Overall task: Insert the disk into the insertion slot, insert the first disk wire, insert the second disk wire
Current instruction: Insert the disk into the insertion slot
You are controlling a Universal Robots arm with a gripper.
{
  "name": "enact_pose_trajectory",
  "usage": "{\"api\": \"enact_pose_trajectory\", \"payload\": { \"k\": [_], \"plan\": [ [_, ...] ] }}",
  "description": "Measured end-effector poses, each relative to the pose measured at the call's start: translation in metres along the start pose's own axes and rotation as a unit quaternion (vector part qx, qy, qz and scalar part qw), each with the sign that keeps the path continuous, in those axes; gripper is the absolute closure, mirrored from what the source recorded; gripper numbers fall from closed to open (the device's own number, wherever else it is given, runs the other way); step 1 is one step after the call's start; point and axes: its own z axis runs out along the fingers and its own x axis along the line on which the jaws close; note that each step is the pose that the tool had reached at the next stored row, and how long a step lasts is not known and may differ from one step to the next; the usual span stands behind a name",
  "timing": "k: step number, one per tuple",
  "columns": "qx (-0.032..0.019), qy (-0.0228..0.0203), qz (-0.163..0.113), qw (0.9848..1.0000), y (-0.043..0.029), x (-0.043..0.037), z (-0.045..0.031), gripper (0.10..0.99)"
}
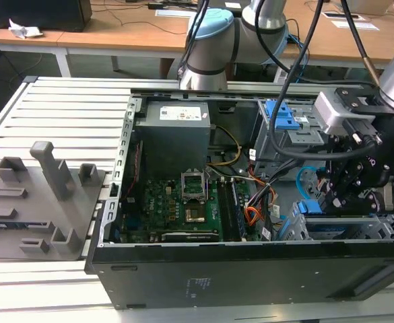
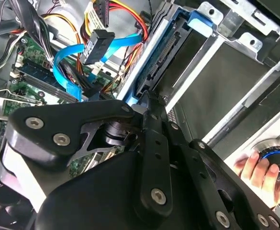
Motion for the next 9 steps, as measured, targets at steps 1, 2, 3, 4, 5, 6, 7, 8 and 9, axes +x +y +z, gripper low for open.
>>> {"api": "enact_pose_trajectory", "payload": {
  "k": [1, 2, 3, 4, 5, 6, 7, 8, 9],
  "plan": [
    [0.0, -0.0005, 0.0, 1.0, -0.0002, -0.0001, 0.0, 0.98],
    [0.0, -0.0012, 0.0, 1.0, -0.0003, -0.0001, -0.0015, 0.98],
    [0.0001, -0.0018, 0.0, 1.0, -0.0005, -0.0002, -0.0036, 0.98],
    [0.0, -0.0006, 0.0, 1.0, -0.0002, -0.0001, -0.0116, 0.98],
    [0.0, -0.0004, 0.0, 1.0, 0.0, -0.0002, -0.0175, 0.98],
    [0.0, -0.0003, 0.0, 1.0, 0.0002, -0.0002, -0.0213, 0.98],
    [0.0, -0.0003, 0.0, 1.0, 0.0002, -0.0002, -0.0231, 0.98],
    [0.0, -0.0003, 0.0, 1.0, 0.0003, -0.0002, -0.0247, 0.98],
    [0.0, -0.0004, 0.0, 1.0, 0.0004, -0.0002, -0.027, 0.98]
  ]
}}
